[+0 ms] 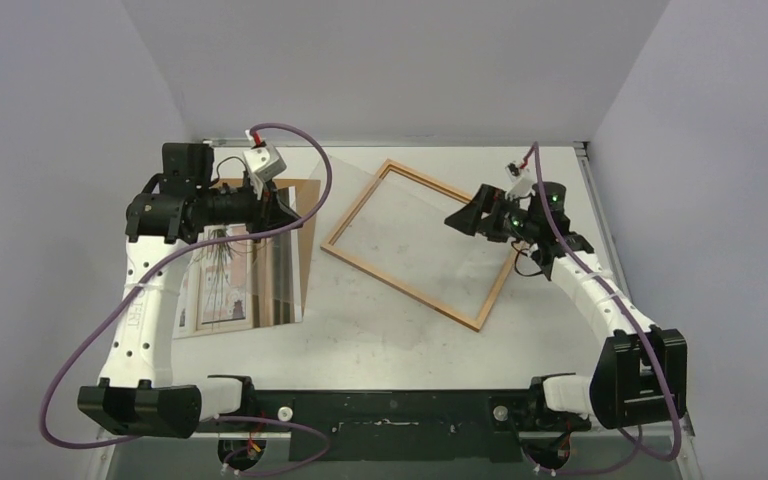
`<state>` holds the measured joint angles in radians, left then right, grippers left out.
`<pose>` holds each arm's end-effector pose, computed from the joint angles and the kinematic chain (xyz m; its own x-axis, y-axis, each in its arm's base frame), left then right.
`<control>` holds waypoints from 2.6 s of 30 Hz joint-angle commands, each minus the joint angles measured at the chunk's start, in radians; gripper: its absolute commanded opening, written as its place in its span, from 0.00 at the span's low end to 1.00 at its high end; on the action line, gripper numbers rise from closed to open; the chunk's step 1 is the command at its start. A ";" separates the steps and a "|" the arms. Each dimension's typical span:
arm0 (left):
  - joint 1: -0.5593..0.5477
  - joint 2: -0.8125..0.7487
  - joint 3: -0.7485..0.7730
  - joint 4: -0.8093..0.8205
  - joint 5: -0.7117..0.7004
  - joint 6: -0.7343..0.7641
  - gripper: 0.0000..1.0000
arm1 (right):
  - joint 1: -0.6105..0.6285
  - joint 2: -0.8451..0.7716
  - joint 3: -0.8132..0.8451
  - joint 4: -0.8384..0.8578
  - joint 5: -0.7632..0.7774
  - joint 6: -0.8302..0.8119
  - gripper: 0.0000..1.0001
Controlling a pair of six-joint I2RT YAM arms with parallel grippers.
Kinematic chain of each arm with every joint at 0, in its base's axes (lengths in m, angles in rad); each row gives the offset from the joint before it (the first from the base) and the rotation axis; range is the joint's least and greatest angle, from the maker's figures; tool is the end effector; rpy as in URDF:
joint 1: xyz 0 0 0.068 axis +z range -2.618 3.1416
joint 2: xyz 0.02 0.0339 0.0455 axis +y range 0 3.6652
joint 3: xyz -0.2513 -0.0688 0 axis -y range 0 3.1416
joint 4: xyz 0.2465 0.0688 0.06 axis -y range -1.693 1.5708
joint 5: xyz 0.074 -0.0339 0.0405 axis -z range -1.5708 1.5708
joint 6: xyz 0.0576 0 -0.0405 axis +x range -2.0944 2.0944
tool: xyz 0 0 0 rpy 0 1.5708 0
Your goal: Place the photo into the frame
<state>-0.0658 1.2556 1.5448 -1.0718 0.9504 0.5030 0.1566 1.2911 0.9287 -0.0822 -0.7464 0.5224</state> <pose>0.2339 -0.0624 0.4044 -0.3205 0.3020 -0.8978 0.8771 0.4527 -0.1608 0.2975 0.0866 0.2737 -0.7274 0.2560 -0.6367 -0.4120 0.5791 0.7035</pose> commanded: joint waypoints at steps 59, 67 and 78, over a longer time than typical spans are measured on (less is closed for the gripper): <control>0.009 -0.031 -0.193 0.343 -0.320 -0.183 0.00 | 0.159 0.255 -0.628 1.535 -0.051 0.754 0.47; -0.005 0.008 -0.259 0.444 -0.397 -0.250 0.00 | 0.163 -0.011 -0.505 0.877 0.028 0.483 0.11; -0.013 0.099 -0.219 0.489 -0.359 -0.301 0.00 | 0.165 -0.071 -0.476 0.662 0.116 0.393 0.12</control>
<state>-0.0677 1.3415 1.2869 -0.6312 0.5564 0.2245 0.3157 1.2083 0.4538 0.5407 -0.6415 0.9268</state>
